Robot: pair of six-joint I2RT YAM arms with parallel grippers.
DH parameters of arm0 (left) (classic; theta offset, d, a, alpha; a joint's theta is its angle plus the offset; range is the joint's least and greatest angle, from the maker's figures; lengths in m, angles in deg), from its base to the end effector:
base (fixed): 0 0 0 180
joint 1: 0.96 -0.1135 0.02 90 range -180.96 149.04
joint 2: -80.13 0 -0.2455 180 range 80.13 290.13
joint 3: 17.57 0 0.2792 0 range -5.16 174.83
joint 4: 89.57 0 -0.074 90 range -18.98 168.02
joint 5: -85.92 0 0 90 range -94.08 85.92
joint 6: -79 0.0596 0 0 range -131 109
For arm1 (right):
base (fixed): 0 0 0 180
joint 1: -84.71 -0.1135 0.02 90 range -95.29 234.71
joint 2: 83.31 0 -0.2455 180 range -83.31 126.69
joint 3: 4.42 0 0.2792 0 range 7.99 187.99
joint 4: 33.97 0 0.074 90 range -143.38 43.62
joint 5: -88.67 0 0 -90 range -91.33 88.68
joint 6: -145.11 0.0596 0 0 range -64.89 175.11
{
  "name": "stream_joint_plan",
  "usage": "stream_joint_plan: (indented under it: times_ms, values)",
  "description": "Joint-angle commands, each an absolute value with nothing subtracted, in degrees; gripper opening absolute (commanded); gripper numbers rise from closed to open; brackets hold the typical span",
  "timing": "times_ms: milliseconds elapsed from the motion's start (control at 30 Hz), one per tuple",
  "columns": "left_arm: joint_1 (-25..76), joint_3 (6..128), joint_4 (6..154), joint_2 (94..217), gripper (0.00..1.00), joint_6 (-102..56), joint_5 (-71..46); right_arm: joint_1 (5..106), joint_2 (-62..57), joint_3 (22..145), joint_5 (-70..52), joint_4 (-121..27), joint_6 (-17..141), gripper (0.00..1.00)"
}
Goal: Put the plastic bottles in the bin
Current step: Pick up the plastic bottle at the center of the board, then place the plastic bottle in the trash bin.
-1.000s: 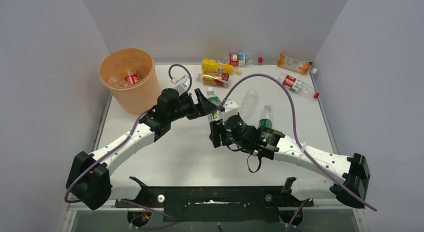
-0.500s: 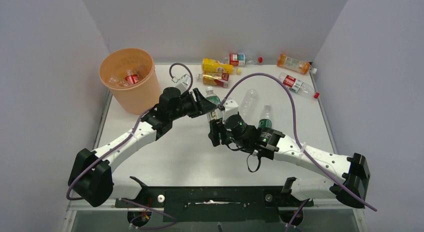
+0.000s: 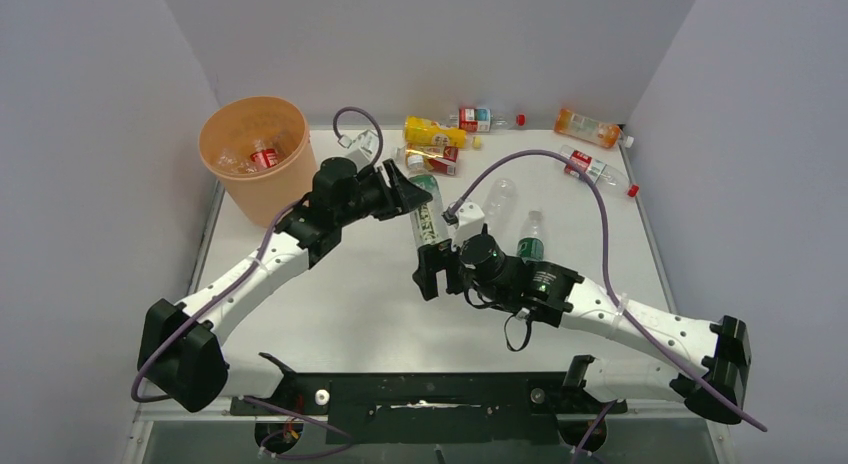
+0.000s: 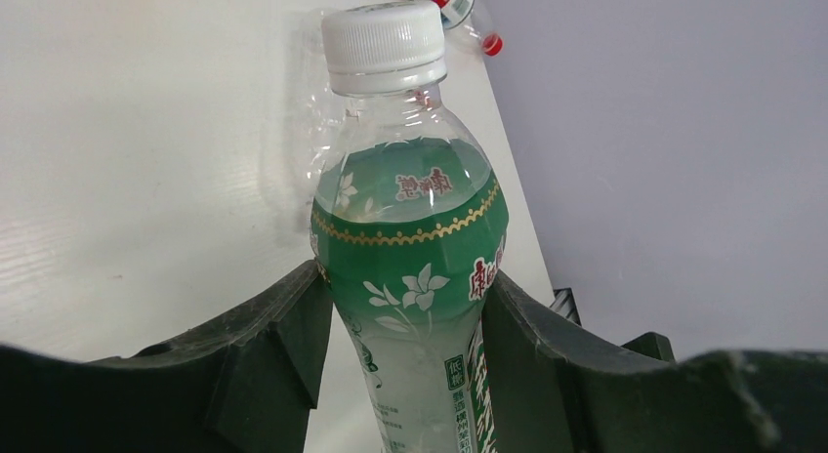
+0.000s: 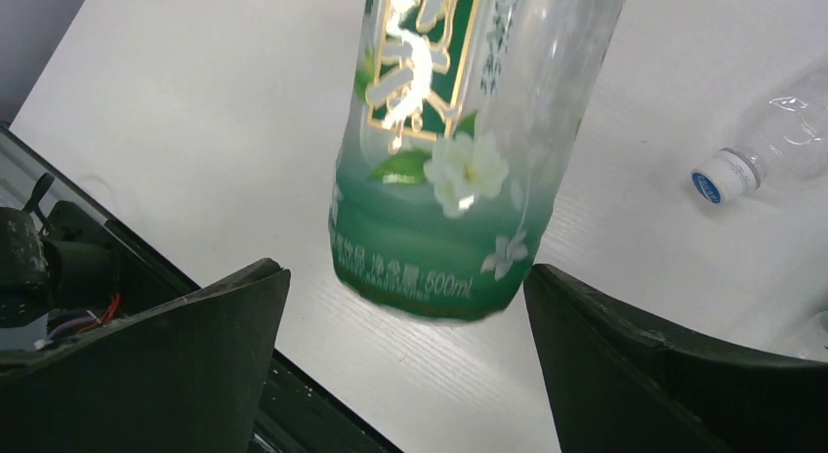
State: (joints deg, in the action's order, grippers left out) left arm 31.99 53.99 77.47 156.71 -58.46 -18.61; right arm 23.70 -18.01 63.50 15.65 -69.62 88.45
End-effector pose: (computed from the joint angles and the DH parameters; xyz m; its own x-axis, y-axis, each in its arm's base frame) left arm 0.2993 -0.2118 0.2872 -0.7106 -0.3894 -0.5860 0.3005 0.5852 -0.7532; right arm 0.1636 0.2594 0.2779 -0.6153 -0.0259 -0.7879 -0.4546 0.8282 0.3278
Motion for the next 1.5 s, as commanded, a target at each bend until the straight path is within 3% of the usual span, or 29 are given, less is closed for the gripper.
stream_joint_plan:
  times_ms: [0,700,1000,1233,1300,1467]
  values:
    - [29.8,60.0,77.1,156.8,0.37,-55.2,-18.1,23.1,-21.9,62.6,15.7,-68.7,90.1,0.98]
    - [-2.5,85.4,69.3,163.7,0.38,-47.2,-20.6,22.8,-33.9,54.5,19.8,-74.1,95.5,0.98]
    - [-13.5,84.4,73.0,163.6,0.39,-43.8,-15.4,22.8,-34.6,53.4,20.2,-74.9,96.6,0.98]
    - [-15.0,80.9,75.4,164.0,0.41,-40.5,-9.3,22.8,-33.8,53.6,20.6,-75.1,97.0,0.98]
    - [-15.0,80.7,74.7,164.5,0.45,-39.8,-7.7,22.8,-33.6,53.8,21.0,-75.7,97.3,0.98]
    - [-15.0,81.5,70.4,166.4,0.8,-39.2,-4.8,22.9,-33.4,54.5,21.9,-76.7,97.4,0.98]
